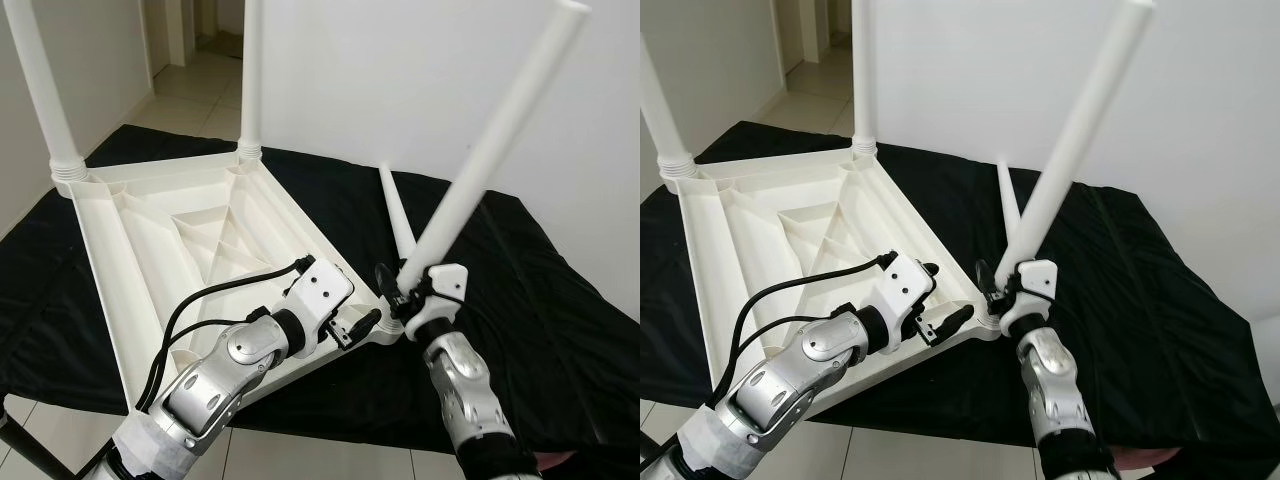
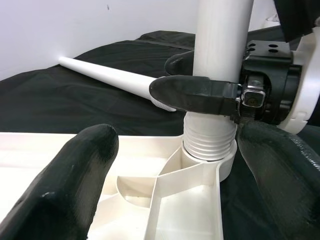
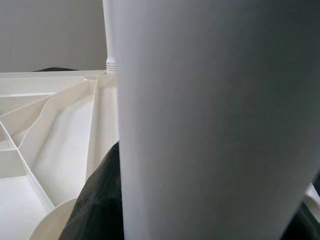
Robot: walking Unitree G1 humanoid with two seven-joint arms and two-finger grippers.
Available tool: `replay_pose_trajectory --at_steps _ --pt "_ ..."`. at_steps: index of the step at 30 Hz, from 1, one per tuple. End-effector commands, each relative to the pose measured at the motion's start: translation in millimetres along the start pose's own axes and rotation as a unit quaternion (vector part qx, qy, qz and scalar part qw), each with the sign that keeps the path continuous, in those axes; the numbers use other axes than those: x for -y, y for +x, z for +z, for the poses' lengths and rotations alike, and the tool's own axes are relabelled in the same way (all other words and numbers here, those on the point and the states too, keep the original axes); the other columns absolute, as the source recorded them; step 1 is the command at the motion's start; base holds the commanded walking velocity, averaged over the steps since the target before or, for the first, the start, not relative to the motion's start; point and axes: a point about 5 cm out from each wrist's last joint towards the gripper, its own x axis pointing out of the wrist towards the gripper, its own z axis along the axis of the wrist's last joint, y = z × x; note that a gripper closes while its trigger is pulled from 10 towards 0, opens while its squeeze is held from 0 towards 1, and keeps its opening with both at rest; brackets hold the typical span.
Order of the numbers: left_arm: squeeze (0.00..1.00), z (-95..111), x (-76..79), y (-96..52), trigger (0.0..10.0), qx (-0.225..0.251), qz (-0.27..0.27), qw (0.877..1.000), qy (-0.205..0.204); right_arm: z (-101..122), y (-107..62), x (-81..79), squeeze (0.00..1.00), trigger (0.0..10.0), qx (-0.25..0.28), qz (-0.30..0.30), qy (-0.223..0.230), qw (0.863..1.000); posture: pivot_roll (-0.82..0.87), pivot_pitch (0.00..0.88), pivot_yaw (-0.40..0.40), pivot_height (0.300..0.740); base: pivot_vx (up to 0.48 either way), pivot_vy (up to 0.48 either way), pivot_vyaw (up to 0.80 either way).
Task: Building children table
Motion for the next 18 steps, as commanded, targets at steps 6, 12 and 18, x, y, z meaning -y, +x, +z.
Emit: replay_pose_trajectory --at_steps 6,12,18 --pt "0.00 2.7 6.1 -0.9 10.0 0.000 -0.047 0.999 0.006 -37.7 -23.3 -4.4 0.00 10.0 -0.086 0.010 0.010 0.996 0.04 0.000 -0.108 0.740 0.000 0.000 0.00" --pt "0.00 2.9 6.2 -1.0 10.0 0.000 -0.047 0.999 0.008 -40.4 -22.3 -2.6 0.00 10.0 -0.090 0.000 0.023 0.996 0.04 0.000 -0.108 0.740 0.000 0.000 0.00" --pt "0.00 3.7 6.1 -0.9 10.0 0.001 -0.046 0.999 0.008 -44.8 -26.2 -2.9 0.00 10.0 -0.089 0.005 0.015 0.996 0.05 0.000 -0.110 0.740 0.000 0.000 0.00"
